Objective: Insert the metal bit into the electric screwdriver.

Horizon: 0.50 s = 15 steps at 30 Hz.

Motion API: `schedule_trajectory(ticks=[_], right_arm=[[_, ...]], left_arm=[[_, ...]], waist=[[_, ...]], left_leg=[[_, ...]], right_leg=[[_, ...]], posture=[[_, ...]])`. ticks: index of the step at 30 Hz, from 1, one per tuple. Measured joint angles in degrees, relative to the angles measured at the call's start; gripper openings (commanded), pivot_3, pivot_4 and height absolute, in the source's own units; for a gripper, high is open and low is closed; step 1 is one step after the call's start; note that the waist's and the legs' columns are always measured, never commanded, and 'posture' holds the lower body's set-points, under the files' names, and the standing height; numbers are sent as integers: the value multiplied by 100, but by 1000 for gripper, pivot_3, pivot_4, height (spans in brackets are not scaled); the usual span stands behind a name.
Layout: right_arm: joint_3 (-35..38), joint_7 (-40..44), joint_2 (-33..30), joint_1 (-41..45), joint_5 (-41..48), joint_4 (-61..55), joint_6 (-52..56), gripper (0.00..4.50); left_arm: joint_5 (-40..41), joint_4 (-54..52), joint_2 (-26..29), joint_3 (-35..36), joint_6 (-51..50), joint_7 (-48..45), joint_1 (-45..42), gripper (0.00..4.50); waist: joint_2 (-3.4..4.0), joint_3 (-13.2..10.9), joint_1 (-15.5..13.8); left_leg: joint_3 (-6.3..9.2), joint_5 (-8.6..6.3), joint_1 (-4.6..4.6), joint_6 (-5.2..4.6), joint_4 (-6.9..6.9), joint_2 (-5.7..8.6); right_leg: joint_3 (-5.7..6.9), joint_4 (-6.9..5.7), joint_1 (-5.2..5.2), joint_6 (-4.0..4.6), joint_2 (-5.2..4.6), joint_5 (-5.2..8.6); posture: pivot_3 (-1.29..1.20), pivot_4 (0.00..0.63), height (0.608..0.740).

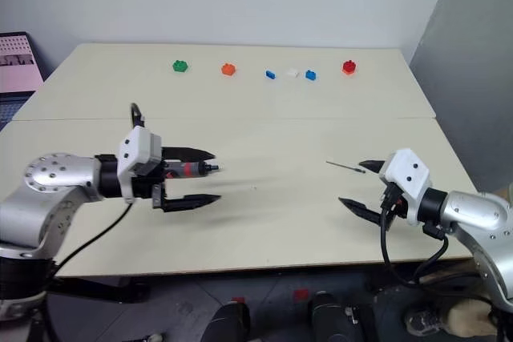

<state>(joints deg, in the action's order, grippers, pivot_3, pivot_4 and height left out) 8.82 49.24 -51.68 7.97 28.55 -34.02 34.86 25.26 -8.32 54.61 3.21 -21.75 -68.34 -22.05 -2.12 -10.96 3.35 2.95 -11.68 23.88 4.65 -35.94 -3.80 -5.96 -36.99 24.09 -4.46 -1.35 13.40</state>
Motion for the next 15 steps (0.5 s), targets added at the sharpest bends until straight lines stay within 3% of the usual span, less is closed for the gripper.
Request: schedule_trajectory(ticks=[5,15], right_arm=[[-334,625,-370,478,320,-12,175,4426],[-709,726,-337,663,341,56,221,4426]], left_arm=[[-796,888,366,-269,452,-122,-519,4500],[-1921,2110,290,-1289,1211,-767,-1842,4500]], waist=[[-3,-4,-40],[-4,-5,-61]], left_leg=[[-1,-1,16,1,2,1],[0,-1,24,1,-3,1]], right_leg=[[2,10,7,1,-2,1],[6,2,9,2,-1,3]], posture=[[0,150,740],[0,150,740]])
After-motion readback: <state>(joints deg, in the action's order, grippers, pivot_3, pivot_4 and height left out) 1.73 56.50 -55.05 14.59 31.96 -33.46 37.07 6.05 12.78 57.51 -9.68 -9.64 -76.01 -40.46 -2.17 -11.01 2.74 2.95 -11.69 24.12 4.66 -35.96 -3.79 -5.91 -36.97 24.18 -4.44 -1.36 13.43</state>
